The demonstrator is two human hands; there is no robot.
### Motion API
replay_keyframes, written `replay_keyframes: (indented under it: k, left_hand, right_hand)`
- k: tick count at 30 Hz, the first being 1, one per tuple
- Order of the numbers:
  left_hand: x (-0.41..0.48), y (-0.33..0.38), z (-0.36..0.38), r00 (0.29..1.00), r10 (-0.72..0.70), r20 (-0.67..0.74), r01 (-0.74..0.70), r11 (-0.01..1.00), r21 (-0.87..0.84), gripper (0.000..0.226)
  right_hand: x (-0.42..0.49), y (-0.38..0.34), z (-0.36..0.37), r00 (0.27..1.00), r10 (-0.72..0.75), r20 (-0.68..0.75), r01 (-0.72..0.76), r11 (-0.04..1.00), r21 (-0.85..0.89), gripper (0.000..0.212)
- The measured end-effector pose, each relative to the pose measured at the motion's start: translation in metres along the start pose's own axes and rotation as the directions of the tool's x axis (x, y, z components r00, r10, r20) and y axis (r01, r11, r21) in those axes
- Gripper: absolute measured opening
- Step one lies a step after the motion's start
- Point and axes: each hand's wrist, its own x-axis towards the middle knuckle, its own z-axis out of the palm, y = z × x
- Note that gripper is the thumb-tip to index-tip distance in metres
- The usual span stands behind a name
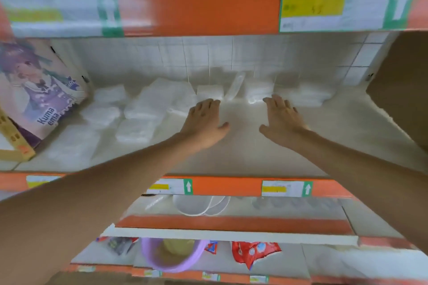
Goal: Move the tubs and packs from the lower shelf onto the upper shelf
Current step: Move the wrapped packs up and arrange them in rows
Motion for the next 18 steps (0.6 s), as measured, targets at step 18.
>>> replay_keyframes:
  k: [18]
  left_hand:
    - [0.123, 0.010, 0.045, 0.981, -0.150, -0.122, 0.128, 0.976, -0.175, 0.048]
  right_hand:
    - [0.094, 0.037, 0.024, 0.963, -0.113, -0.243, 0.080, 0.986, -0.143, 0.054]
